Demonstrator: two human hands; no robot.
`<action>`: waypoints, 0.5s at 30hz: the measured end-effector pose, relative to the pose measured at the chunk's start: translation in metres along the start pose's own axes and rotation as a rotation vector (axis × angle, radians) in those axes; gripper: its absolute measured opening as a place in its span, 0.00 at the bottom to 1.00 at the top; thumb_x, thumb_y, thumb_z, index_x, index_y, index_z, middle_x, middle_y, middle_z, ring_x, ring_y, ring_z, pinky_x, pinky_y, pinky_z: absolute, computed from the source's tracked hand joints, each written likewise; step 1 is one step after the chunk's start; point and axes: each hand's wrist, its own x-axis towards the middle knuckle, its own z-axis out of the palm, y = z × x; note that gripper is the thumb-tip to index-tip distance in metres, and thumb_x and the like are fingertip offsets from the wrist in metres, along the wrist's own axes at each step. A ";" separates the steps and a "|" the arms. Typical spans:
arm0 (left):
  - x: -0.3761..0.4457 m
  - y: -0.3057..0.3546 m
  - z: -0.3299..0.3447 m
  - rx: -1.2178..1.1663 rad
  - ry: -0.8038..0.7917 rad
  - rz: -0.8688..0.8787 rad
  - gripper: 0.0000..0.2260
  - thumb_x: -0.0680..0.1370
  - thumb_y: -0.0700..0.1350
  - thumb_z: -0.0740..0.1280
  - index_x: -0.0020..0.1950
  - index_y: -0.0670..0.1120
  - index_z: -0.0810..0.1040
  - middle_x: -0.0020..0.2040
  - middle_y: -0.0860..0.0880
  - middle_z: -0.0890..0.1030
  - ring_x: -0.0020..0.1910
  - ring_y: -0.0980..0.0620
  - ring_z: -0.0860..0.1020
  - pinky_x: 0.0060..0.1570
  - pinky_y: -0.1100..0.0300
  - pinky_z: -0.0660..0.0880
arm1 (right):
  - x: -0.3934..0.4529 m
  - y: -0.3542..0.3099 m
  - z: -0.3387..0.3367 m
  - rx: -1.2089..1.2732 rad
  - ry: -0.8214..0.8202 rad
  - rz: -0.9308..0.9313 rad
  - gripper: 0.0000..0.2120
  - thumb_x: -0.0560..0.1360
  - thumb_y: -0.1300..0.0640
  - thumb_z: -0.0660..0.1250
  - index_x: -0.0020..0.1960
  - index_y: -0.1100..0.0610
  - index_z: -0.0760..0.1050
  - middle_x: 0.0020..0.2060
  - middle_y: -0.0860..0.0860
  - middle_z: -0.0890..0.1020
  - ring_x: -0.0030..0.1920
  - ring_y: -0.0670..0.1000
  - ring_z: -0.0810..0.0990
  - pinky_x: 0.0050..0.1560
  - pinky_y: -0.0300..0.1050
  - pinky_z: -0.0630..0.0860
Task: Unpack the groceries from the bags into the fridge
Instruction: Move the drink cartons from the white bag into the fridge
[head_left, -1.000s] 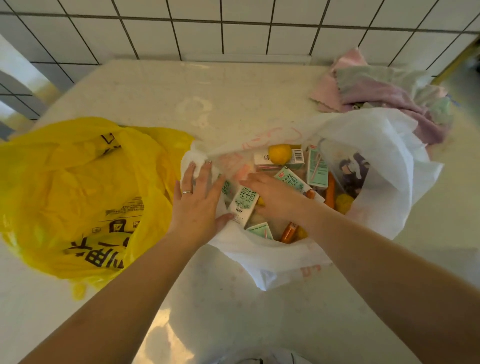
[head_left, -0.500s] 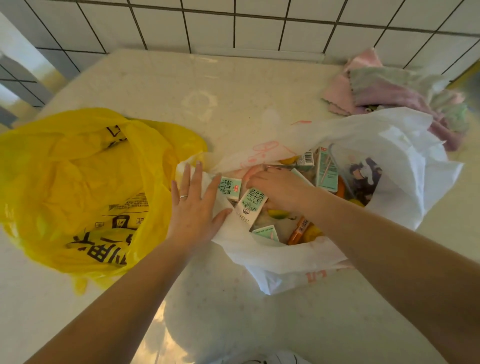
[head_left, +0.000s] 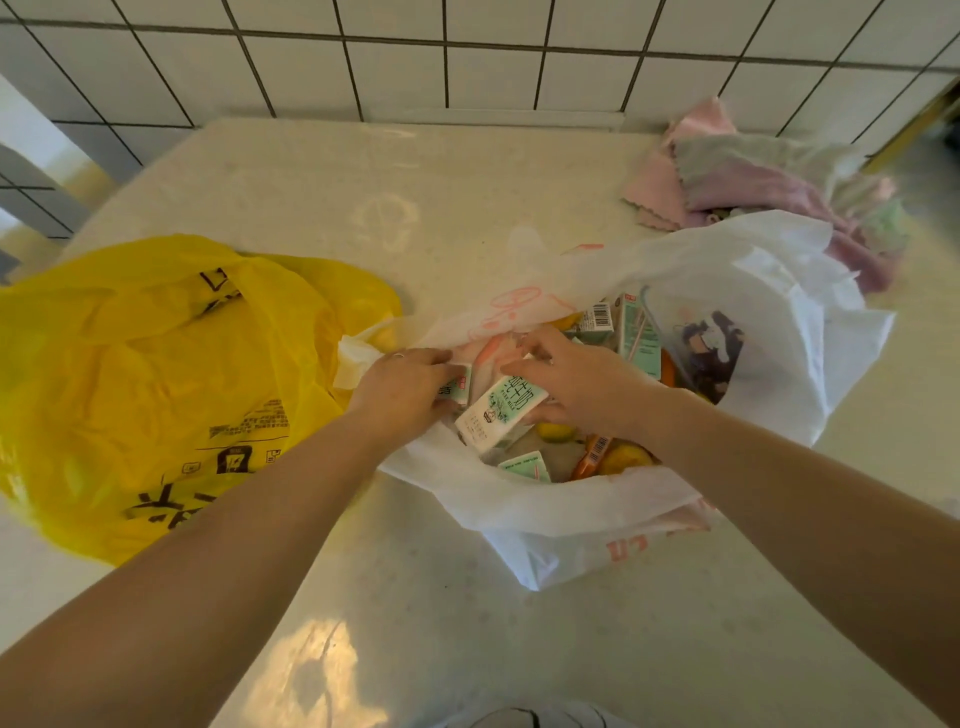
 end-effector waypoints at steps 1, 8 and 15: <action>0.000 -0.002 0.001 0.018 -0.002 -0.003 0.21 0.77 0.54 0.64 0.70 0.54 0.69 0.71 0.52 0.68 0.68 0.48 0.68 0.62 0.54 0.67 | -0.002 0.000 -0.004 0.034 0.016 0.021 0.28 0.75 0.46 0.65 0.72 0.49 0.62 0.63 0.51 0.64 0.57 0.49 0.73 0.46 0.39 0.75; 0.002 -0.009 0.005 -0.060 0.083 0.036 0.23 0.75 0.49 0.67 0.70 0.48 0.69 0.67 0.47 0.73 0.65 0.44 0.70 0.60 0.52 0.70 | -0.008 -0.008 -0.014 0.093 0.173 0.086 0.27 0.73 0.48 0.68 0.69 0.50 0.66 0.60 0.51 0.65 0.60 0.51 0.67 0.47 0.46 0.77; -0.021 -0.012 -0.001 -0.390 0.343 0.013 0.28 0.73 0.46 0.71 0.71 0.44 0.66 0.66 0.45 0.72 0.64 0.48 0.70 0.58 0.58 0.70 | -0.003 -0.022 -0.001 0.390 0.198 0.187 0.37 0.71 0.53 0.71 0.74 0.50 0.55 0.69 0.49 0.64 0.68 0.49 0.63 0.63 0.42 0.63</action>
